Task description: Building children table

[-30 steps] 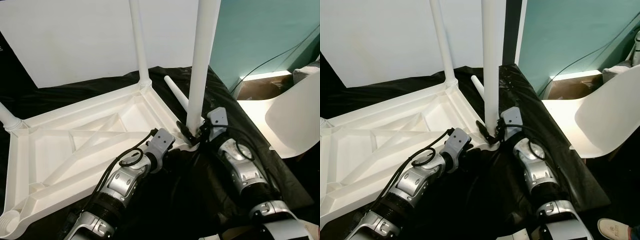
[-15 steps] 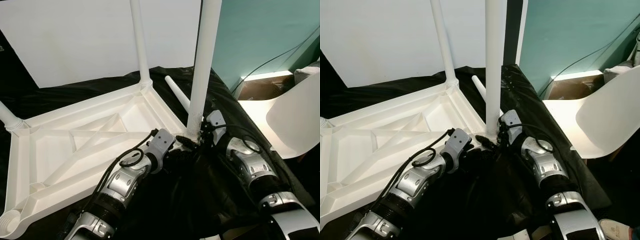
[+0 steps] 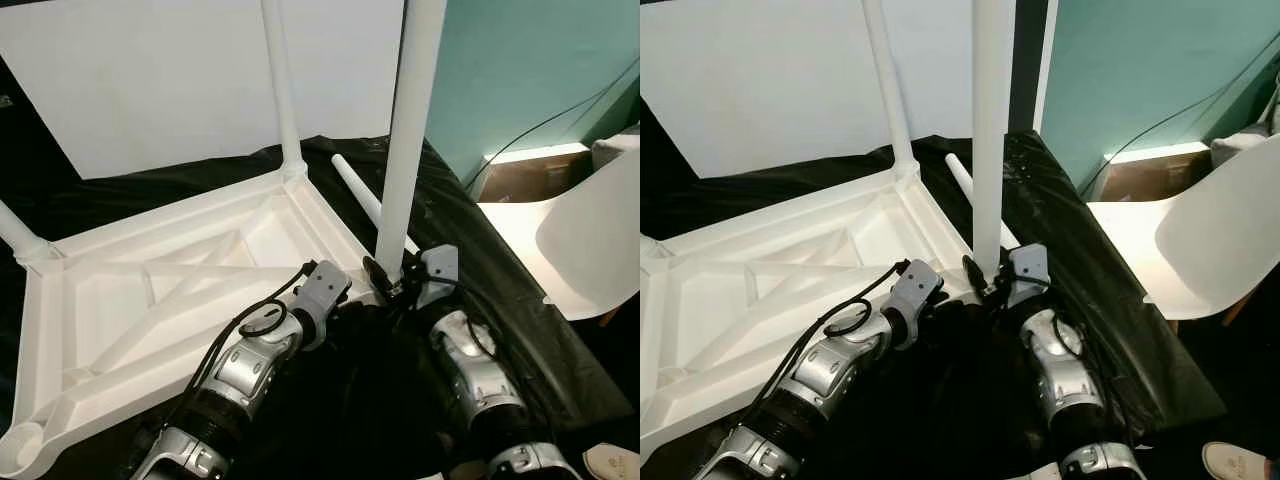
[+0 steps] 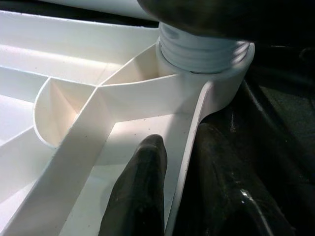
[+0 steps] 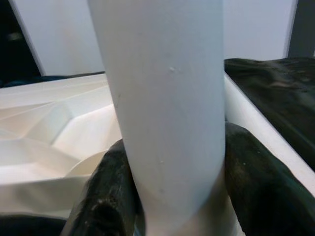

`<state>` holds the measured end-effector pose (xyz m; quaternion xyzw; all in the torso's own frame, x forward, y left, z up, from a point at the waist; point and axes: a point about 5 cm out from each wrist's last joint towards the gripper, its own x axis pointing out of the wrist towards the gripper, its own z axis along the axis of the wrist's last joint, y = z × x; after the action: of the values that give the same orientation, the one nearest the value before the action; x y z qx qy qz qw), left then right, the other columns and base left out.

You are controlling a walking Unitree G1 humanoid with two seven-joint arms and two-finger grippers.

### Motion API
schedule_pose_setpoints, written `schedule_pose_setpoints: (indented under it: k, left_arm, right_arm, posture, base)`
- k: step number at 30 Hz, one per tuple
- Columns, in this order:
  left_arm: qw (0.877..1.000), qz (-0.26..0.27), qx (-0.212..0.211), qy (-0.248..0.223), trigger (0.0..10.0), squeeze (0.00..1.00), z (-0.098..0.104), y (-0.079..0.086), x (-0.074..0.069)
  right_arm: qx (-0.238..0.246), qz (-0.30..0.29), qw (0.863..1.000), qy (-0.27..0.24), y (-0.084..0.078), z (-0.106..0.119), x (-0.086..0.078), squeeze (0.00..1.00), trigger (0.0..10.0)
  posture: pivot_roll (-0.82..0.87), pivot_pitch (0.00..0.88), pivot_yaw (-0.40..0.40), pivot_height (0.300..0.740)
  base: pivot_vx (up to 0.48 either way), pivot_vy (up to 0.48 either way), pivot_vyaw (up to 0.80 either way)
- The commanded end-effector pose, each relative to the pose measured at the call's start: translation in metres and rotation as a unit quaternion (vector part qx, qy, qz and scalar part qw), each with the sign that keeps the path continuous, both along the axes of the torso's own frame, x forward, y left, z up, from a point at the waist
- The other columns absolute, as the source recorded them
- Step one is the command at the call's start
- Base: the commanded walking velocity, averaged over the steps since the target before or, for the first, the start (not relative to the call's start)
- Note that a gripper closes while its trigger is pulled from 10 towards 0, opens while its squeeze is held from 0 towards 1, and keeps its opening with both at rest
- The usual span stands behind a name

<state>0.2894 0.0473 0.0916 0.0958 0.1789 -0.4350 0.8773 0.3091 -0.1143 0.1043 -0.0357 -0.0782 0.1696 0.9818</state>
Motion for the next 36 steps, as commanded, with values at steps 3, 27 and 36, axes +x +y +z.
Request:
schedule_pose_setpoints:
  k: [3,27,36]
  left_arm:
    - [0.992,-0.067,0.035,0.098,10.0,0.0,-0.036,0.002,-0.025]
    - [0.993,-0.057,0.024,0.098,10.0,0.0,-0.038,-0.002,-0.022]
    - [0.994,-0.052,0.021,0.096,10.0,0.0,-0.037,-0.002,-0.022]
  right_arm:
    - [-0.022,-0.064,0.997,0.027,-0.009,-0.015,-0.001,0.0,0.0]
    - [-0.099,0.249,0.962,0.053,-0.013,0.022,0.023,0.0,0.0]
    - [-0.148,0.317,0.927,0.136,-0.02,0.009,0.019,0.0,0.0]
  posture:
    - [0.01,0.0,0.04,0.74]
    - [0.0,0.0,0.022,0.74]
    - [0.01,0.0,0.014,0.74]
  base:
    - [0.0,0.0,0.0]
    - [0.0,0.0,0.0]
    - [0.0,0.0,0.0]
